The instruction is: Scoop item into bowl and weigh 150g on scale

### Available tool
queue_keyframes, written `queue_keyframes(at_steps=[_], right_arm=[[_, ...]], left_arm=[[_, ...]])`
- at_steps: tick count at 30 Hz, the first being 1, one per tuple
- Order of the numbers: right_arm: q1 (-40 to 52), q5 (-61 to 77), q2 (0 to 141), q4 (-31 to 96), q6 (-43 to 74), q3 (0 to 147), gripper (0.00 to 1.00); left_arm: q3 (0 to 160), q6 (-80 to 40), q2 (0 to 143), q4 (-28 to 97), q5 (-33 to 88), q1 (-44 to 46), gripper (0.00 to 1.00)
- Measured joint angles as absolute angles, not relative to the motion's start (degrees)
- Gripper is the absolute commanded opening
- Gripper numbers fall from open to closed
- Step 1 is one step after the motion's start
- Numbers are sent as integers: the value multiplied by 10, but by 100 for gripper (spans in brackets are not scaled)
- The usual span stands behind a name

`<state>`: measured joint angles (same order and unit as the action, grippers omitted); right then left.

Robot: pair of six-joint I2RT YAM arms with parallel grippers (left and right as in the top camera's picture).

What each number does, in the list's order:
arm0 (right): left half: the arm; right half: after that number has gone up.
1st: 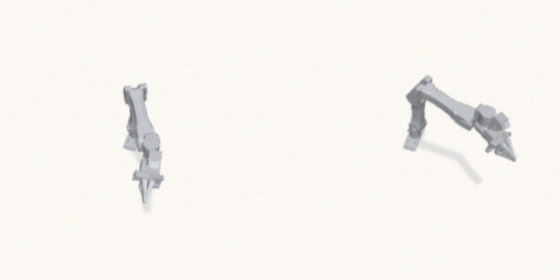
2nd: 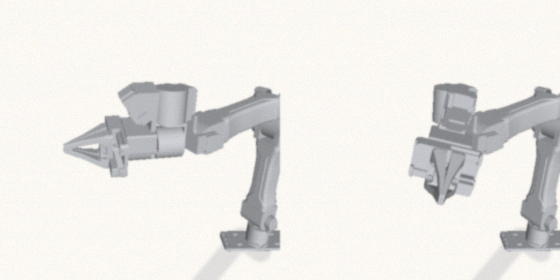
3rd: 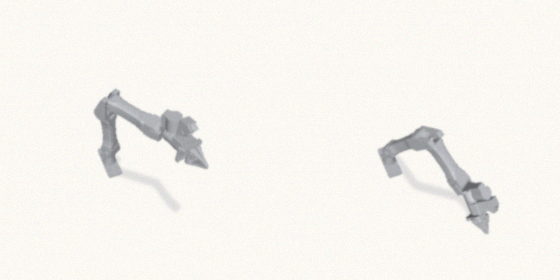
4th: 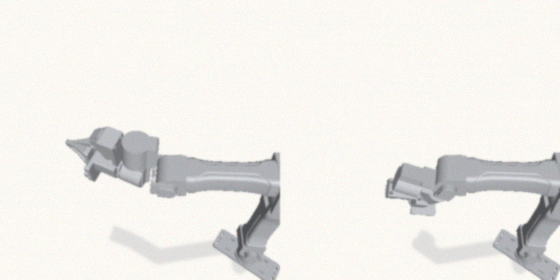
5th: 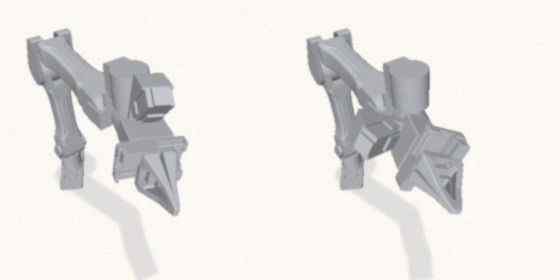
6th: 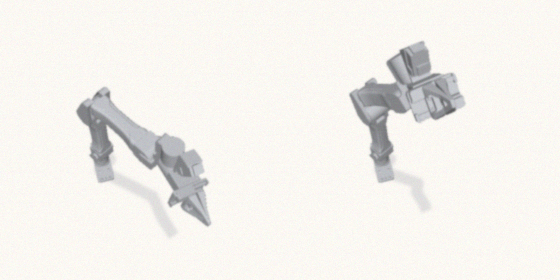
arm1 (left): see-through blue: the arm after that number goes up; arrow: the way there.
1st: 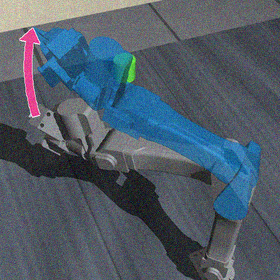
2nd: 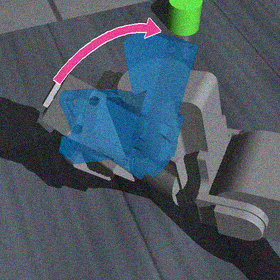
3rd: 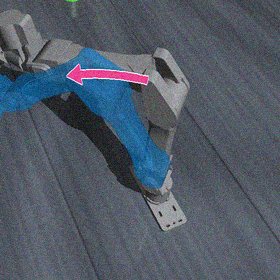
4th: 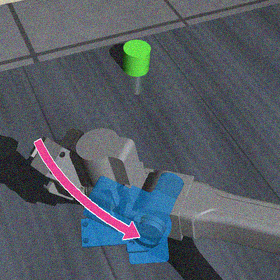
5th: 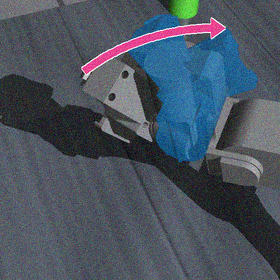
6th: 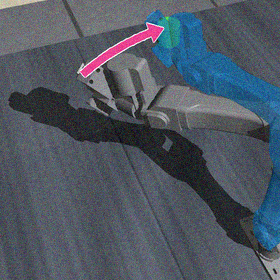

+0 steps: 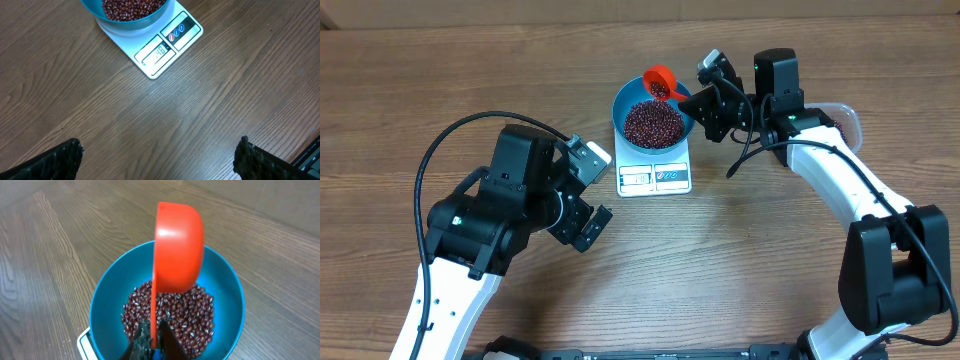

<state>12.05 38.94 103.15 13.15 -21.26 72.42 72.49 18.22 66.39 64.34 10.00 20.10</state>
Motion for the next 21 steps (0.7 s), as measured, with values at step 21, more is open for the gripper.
queue_keyframes(at_steps=[21], right_arm=[[120,372,1032,145,-260,724,4]], left_arm=[[725,182,664,643,100,201,100]])
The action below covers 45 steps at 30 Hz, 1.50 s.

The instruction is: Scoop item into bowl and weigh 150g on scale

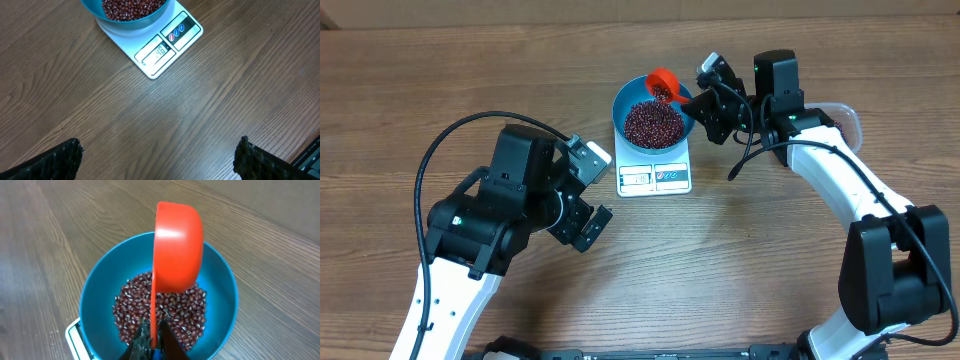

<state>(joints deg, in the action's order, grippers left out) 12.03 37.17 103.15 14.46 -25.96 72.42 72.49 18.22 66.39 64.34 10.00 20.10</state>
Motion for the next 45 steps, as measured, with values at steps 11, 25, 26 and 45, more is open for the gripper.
queue_keyframes(at_steps=[11,25,26,45], right_arm=[[120,373,1032,150,-270,724,4],[120,373,1032,152,-270,724,4],[120,373,1032,152,-270,724,4],[120,373,1032,152,-270,724,4]], left_arm=[[725,182,664,643,100,201,100],[725,182,664,643,100,201,100],[725,182,664,643,100,201,100],[725,182,664,643,100,201,100]])
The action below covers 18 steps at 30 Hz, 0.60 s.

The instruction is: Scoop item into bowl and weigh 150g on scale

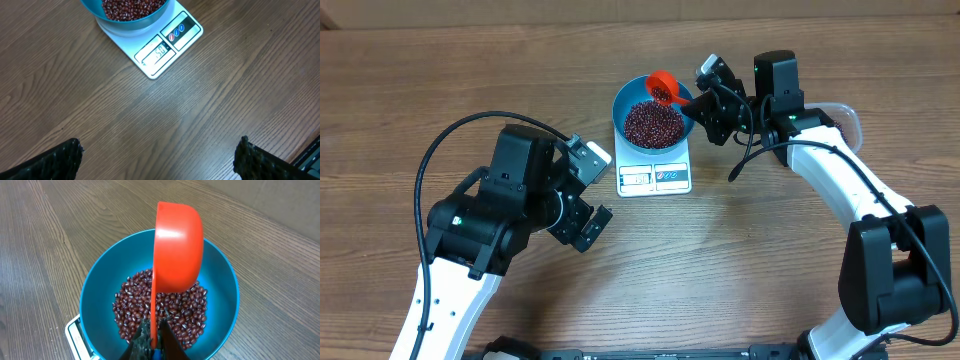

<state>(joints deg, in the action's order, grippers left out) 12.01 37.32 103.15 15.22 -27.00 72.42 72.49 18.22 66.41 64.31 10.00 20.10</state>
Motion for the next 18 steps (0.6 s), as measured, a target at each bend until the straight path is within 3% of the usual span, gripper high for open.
queue_keyframes(at_steps=[18], right_arm=[[120,388,1032,146,-197,724,4]], left_arm=[[725,182,664,643,100,201,100]])
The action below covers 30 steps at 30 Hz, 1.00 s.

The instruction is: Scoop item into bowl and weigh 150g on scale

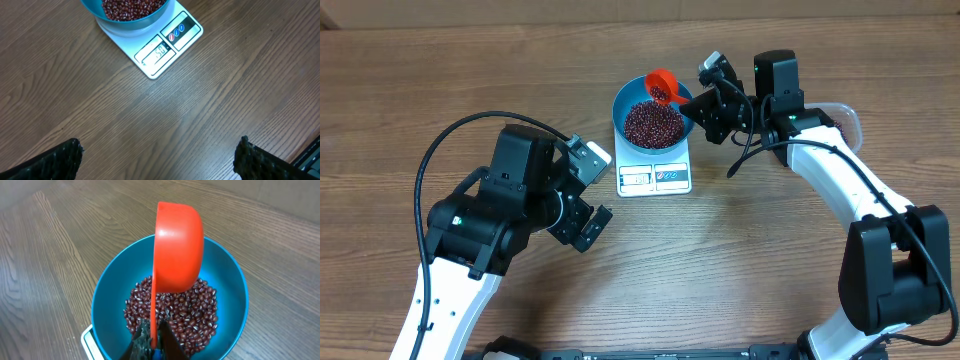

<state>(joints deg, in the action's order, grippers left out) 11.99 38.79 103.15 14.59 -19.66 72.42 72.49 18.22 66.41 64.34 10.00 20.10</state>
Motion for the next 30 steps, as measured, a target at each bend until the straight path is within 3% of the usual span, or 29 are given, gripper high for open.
queue_keyframes(at_steps=[30], right_arm=[[117,433,1032,146,16,724,4]], left_arm=[[725,182,664,643,100,201,100]])
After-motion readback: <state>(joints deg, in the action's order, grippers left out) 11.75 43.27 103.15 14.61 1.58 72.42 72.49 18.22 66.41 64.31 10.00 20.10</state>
